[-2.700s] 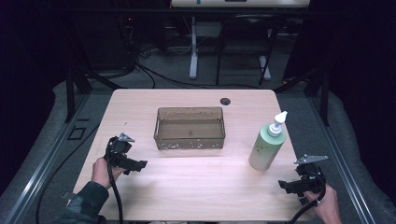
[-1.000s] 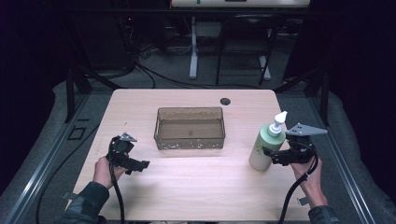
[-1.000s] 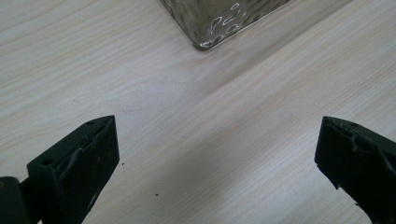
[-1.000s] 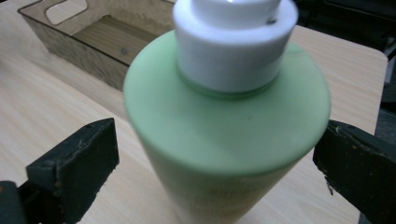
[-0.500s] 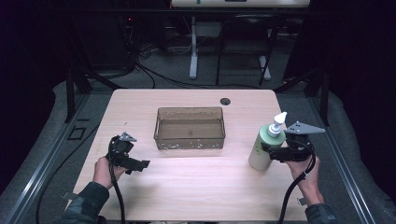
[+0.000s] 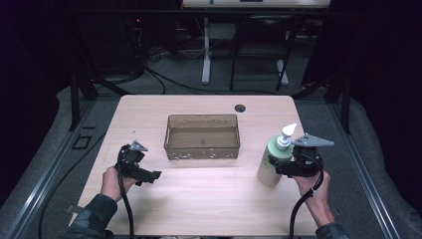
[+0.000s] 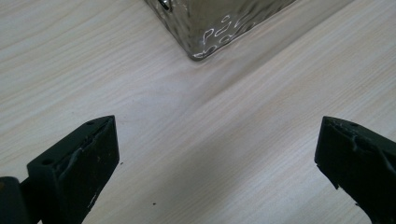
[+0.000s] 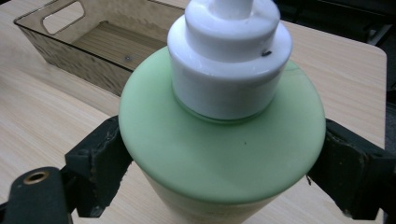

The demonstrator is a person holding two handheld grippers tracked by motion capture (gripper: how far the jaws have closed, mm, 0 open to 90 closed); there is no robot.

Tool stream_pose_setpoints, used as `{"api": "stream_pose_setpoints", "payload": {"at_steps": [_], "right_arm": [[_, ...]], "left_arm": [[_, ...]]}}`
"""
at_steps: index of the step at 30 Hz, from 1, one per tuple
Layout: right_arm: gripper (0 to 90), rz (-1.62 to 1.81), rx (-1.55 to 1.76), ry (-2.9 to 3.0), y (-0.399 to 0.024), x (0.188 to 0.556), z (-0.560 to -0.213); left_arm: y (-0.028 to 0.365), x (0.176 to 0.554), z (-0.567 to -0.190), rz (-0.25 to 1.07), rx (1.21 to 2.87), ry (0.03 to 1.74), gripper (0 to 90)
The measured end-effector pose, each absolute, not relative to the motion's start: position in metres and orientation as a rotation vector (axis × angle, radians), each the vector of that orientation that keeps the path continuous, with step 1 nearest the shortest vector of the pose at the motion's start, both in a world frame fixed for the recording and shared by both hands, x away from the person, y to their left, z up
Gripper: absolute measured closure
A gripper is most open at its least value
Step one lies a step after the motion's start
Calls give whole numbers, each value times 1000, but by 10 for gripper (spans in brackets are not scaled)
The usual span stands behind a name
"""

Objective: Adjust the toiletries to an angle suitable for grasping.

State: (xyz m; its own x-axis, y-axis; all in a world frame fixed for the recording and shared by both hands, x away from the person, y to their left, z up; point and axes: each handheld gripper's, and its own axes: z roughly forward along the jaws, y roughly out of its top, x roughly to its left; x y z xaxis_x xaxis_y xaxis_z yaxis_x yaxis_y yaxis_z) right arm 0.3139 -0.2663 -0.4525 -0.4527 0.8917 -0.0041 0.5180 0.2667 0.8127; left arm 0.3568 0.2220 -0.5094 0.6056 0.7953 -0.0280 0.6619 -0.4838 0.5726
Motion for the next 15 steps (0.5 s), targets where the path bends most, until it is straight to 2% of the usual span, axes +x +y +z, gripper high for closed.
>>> {"api": "stream_pose_setpoints", "payload": {"at_steps": [7, 15], "right_arm": [[118, 1067, 1274, 2079, -252, 312, -452], [115, 1111, 1244, 2128, -259, 311, -452]], "left_arm": [[222, 356, -508, 323, 2284, 1144, 0], [221, 355, -508, 315, 2285, 1140, 0]]}}
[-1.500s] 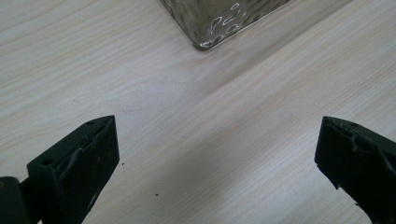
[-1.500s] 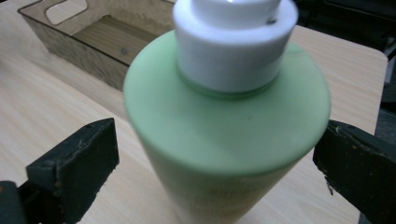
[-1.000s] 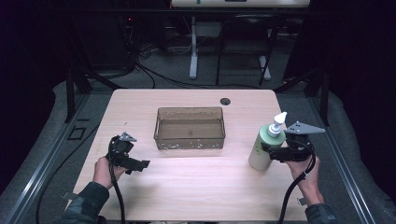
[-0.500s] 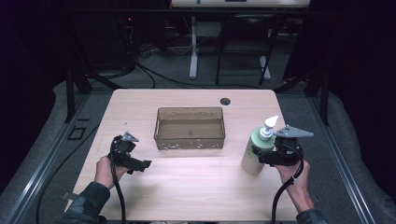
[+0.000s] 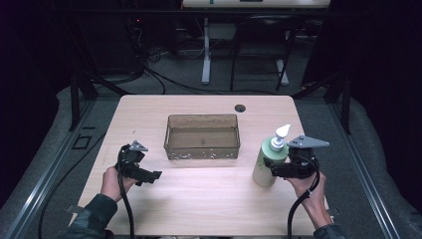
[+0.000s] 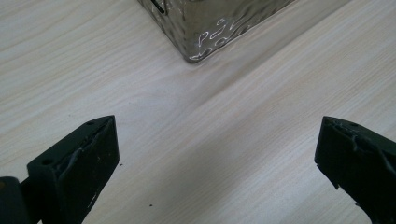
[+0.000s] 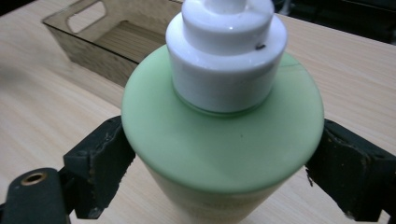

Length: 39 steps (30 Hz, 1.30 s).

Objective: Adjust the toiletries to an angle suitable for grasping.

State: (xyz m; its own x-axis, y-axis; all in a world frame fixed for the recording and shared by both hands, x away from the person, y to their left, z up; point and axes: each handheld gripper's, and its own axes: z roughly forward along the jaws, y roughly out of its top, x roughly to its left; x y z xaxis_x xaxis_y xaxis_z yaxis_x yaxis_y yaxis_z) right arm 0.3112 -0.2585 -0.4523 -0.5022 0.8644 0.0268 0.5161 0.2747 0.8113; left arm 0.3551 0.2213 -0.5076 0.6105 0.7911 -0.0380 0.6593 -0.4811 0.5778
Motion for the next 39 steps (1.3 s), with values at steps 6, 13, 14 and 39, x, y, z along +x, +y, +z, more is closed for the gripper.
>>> {"api": "stream_pose_setpoints", "payload": {"at_steps": [6, 13, 14, 39], "right_arm": [[133, 1131, 1229, 2158, -266, 307, -452], [137, 1141, 1222, 2167, -258, 304, -452], [137, 1146, 1221, 2169, -257, 304, -452], [140, 1170, 1253, 2207, -221, 293, -453]], "left_arm": [[221, 355, -507, 325, 2285, 1135, 0], [222, 355, -506, 329, 2282, 1135, 0], [222, 355, -506, 327, 2280, 1137, 0], [223, 353, -502, 343, 2269, 1137, 0]]}}
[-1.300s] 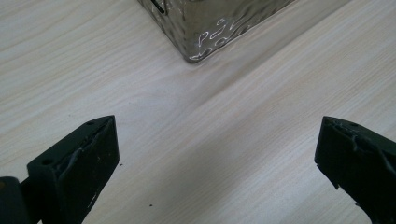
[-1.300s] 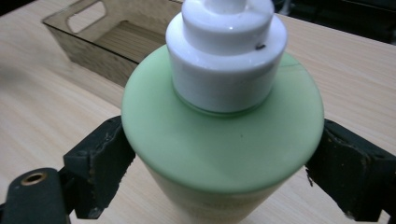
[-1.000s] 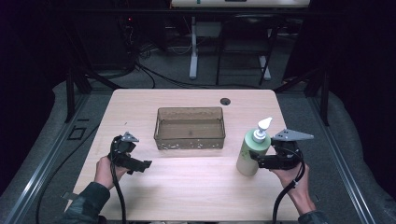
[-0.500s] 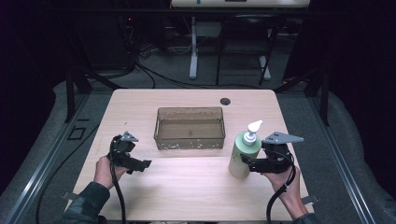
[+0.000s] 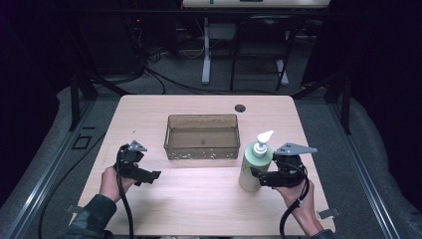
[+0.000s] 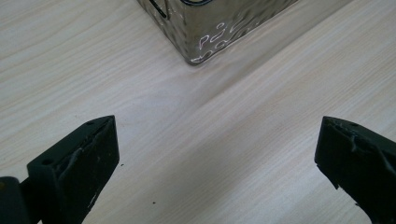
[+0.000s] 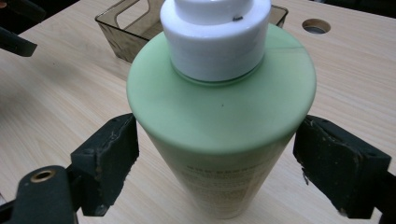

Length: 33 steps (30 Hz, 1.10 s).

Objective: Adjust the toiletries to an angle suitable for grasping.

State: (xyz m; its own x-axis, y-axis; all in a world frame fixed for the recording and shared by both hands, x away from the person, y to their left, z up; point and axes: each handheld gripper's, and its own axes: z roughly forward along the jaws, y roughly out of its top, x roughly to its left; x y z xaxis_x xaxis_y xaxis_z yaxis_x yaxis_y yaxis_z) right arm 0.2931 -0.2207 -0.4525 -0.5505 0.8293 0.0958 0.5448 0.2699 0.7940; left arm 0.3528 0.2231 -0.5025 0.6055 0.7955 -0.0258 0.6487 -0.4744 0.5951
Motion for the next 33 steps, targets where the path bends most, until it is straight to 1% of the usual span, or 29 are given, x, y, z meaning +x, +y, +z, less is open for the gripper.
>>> {"api": "stream_pose_setpoints", "payload": {"at_steps": [12, 24, 28, 33], "right_arm": [[150, 1162, 1240, 2203, -175, 303, -460], [150, 1157, 1226, 2212, -146, 314, -462], [162, 1158, 1191, 2220, -146, 312, -461], [106, 1199, 1183, 2214, -160, 307, -457]], "left_arm": [[215, 353, -500, 336, 2277, 1110, 0], [194, 352, -496, 336, 2273, 1049, 0], [180, 351, -496, 334, 2280, 1006, 0], [162, 351, -495, 321, 2296, 955, 0]]}}
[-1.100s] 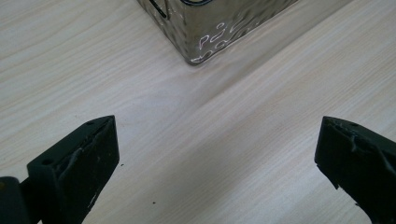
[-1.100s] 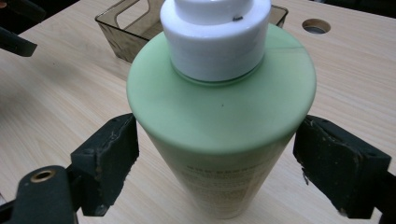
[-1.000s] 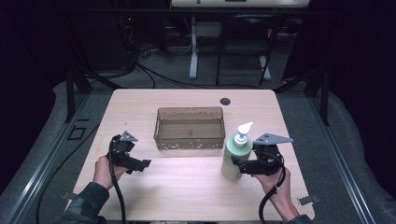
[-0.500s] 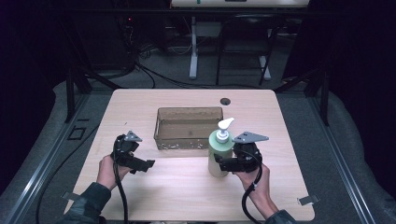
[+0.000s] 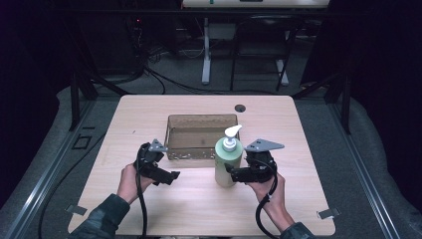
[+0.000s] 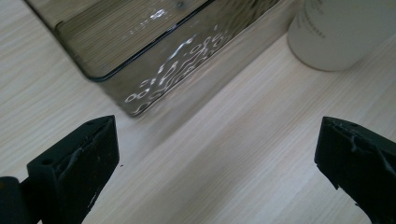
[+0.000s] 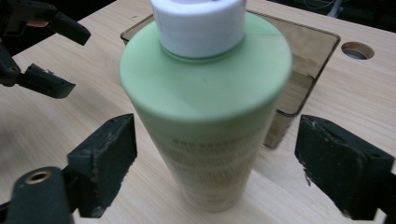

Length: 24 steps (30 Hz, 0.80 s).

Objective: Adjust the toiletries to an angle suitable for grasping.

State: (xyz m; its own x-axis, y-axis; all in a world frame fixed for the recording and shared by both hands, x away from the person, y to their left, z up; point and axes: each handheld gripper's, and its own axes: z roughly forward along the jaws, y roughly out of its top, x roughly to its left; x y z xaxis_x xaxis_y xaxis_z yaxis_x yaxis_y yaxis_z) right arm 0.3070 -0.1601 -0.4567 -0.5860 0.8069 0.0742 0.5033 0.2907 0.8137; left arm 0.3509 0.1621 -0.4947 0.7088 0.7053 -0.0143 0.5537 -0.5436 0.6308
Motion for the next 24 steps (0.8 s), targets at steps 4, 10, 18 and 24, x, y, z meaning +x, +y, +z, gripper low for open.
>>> {"api": "stream_pose_setpoints", "payload": {"at_steps": [4, 10, 18, 24], "right_arm": [[62, 1164, 1177, 2228, -176, 299, -461], [42, 1102, 1245, 2209, -213, 292, -472], [46, 978, 1376, 2164, -264, 287, -491], [50, 928, 1483, 2140, -293, 290, -508]], "left_arm": [[147, 349, -493, 315, 2290, 923, 0], [118, 347, -490, 303, 2288, 861, 0], [80, 344, -486, 275, 2273, 777, 0], [52, 343, -483, 269, 2247, 734, 0]]}}
